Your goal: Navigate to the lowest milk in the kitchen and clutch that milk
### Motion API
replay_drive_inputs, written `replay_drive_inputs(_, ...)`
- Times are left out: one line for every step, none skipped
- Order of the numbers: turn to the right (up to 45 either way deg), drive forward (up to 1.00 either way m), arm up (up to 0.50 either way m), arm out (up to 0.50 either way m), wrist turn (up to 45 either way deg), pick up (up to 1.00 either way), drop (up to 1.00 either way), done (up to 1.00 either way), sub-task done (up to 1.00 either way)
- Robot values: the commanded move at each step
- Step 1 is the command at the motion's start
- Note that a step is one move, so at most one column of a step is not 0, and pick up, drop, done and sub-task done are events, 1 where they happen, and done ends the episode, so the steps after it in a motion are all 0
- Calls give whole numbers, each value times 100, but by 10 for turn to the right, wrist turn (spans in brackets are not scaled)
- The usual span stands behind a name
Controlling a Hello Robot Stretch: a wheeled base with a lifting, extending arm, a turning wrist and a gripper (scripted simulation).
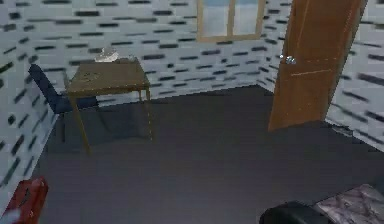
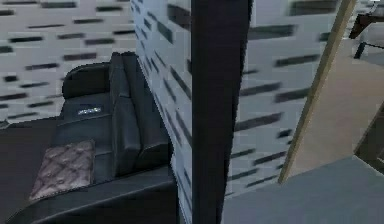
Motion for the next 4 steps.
replay_drive_inputs(0,80,0,0,0,0,0,0,0)
replay_drive_inputs(180,0,0,0,0,0,0,0,0)
replay_drive_inputs(0,100,0,0,0,0,0,0,0)
replay_drive_inputs(60,0,0,0,0,0,0,0,0)
